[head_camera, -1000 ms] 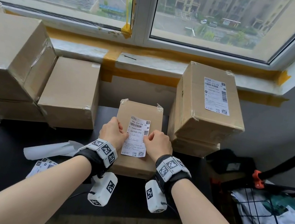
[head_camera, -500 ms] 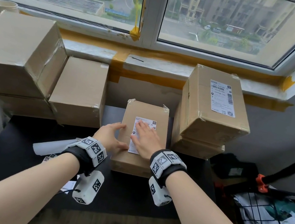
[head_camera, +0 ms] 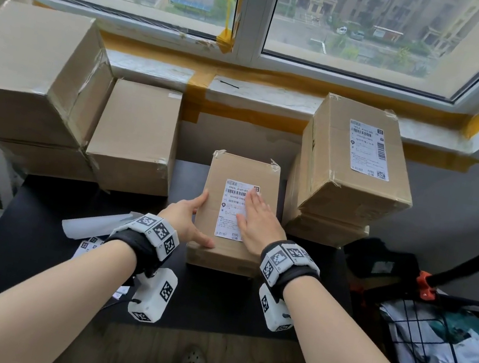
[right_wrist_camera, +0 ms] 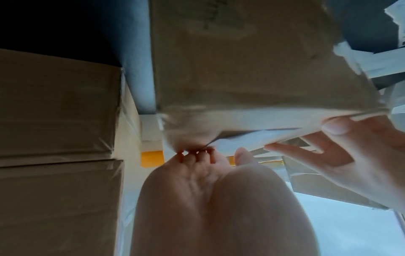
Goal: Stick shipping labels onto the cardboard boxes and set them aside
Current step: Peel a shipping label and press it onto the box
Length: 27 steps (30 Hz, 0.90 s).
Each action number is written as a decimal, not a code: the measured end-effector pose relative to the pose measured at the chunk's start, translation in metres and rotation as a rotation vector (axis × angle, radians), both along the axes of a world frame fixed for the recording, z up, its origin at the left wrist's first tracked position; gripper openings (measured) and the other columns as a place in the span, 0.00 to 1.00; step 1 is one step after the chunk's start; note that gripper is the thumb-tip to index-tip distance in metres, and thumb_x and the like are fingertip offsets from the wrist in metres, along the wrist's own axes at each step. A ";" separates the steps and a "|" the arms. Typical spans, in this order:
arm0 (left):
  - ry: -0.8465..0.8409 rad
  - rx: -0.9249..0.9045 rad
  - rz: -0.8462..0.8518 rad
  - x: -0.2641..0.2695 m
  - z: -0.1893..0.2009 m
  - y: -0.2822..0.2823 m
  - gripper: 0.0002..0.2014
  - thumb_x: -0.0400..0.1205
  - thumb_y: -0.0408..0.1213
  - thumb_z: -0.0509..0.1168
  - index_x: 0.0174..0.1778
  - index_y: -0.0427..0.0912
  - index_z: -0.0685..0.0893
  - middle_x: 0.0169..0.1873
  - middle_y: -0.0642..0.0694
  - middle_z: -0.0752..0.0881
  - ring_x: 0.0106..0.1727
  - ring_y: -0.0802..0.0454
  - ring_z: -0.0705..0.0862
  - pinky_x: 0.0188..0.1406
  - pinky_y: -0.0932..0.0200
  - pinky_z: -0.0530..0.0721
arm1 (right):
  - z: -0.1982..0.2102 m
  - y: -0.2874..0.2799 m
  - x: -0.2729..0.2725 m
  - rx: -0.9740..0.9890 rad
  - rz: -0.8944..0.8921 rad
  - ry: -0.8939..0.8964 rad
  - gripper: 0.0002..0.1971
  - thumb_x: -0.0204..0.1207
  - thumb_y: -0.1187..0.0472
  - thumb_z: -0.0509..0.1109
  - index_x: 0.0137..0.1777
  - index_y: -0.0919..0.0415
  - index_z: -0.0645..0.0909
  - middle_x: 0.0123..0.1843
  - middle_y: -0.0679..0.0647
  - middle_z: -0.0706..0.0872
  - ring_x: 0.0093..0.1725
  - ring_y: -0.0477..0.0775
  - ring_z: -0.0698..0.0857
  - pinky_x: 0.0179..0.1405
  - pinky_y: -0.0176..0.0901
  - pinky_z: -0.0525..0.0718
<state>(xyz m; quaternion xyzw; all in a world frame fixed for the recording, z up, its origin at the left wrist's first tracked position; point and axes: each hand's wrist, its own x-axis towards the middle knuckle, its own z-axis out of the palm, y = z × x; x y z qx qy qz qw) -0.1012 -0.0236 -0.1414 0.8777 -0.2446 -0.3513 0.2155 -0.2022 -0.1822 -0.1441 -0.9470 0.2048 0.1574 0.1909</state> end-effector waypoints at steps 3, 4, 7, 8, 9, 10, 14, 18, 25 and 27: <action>-0.010 -0.007 0.002 -0.003 0.000 0.001 0.61 0.59 0.51 0.82 0.81 0.60 0.47 0.71 0.49 0.77 0.70 0.50 0.77 0.68 0.55 0.77 | -0.003 0.016 0.002 0.002 0.050 -0.003 0.29 0.86 0.53 0.44 0.83 0.62 0.41 0.86 0.55 0.42 0.85 0.50 0.43 0.83 0.44 0.42; -0.011 -0.011 0.006 -0.004 0.000 0.001 0.60 0.60 0.50 0.82 0.81 0.60 0.47 0.71 0.49 0.77 0.70 0.50 0.77 0.68 0.55 0.77 | -0.004 0.022 0.003 0.001 0.078 -0.008 0.28 0.87 0.53 0.43 0.83 0.62 0.42 0.86 0.55 0.42 0.85 0.50 0.43 0.84 0.44 0.42; 0.000 -0.031 0.020 -0.007 0.002 0.002 0.57 0.64 0.48 0.80 0.82 0.59 0.48 0.71 0.48 0.77 0.68 0.49 0.78 0.66 0.55 0.77 | -0.009 0.035 0.001 0.002 0.132 -0.046 0.28 0.87 0.54 0.44 0.83 0.60 0.43 0.86 0.53 0.44 0.85 0.50 0.44 0.84 0.46 0.43; 0.000 -0.035 0.022 -0.008 0.002 0.002 0.56 0.65 0.48 0.80 0.82 0.59 0.48 0.71 0.48 0.77 0.69 0.49 0.78 0.66 0.55 0.76 | -0.009 0.035 -0.002 -0.001 0.137 -0.052 0.28 0.87 0.54 0.44 0.83 0.60 0.43 0.86 0.53 0.44 0.85 0.50 0.44 0.84 0.45 0.44; -0.007 -0.036 0.027 -0.010 0.002 0.003 0.55 0.65 0.49 0.79 0.82 0.59 0.48 0.70 0.49 0.78 0.69 0.49 0.77 0.65 0.55 0.75 | -0.009 0.034 -0.006 -0.011 0.136 -0.052 0.28 0.87 0.54 0.44 0.83 0.61 0.43 0.86 0.54 0.44 0.85 0.50 0.45 0.84 0.45 0.44; -0.018 -0.039 0.034 -0.011 0.002 0.004 0.55 0.66 0.49 0.79 0.82 0.59 0.49 0.70 0.49 0.78 0.69 0.49 0.77 0.66 0.55 0.75 | -0.008 0.031 -0.011 -0.022 0.126 -0.052 0.27 0.87 0.54 0.44 0.83 0.61 0.43 0.86 0.54 0.44 0.85 0.50 0.45 0.84 0.44 0.43; -0.007 -0.068 0.076 -0.015 -0.001 0.008 0.54 0.66 0.48 0.79 0.81 0.61 0.51 0.69 0.49 0.79 0.70 0.48 0.78 0.69 0.54 0.73 | -0.004 0.025 -0.030 -0.035 0.044 -0.063 0.27 0.87 0.55 0.42 0.83 0.63 0.43 0.86 0.56 0.44 0.85 0.49 0.45 0.81 0.40 0.40; -0.021 -0.074 0.066 -0.021 -0.004 0.011 0.51 0.69 0.48 0.77 0.82 0.58 0.50 0.71 0.46 0.77 0.70 0.46 0.77 0.70 0.51 0.76 | -0.004 0.044 -0.042 -0.031 0.020 -0.082 0.27 0.87 0.55 0.44 0.83 0.63 0.44 0.86 0.55 0.44 0.85 0.49 0.44 0.81 0.40 0.40; 0.034 -0.037 -0.036 -0.016 0.000 0.010 0.48 0.75 0.43 0.72 0.82 0.54 0.44 0.72 0.39 0.76 0.71 0.43 0.76 0.70 0.51 0.75 | -0.009 0.083 -0.049 0.013 0.122 -0.191 0.27 0.86 0.57 0.48 0.83 0.59 0.47 0.86 0.51 0.48 0.85 0.48 0.46 0.79 0.37 0.37; 0.038 -0.040 -0.038 -0.017 -0.001 0.011 0.48 0.76 0.43 0.72 0.82 0.55 0.44 0.72 0.39 0.76 0.70 0.43 0.77 0.70 0.50 0.75 | -0.008 0.080 -0.056 -0.007 0.137 -0.192 0.27 0.86 0.57 0.48 0.83 0.59 0.48 0.86 0.51 0.49 0.84 0.48 0.47 0.80 0.37 0.38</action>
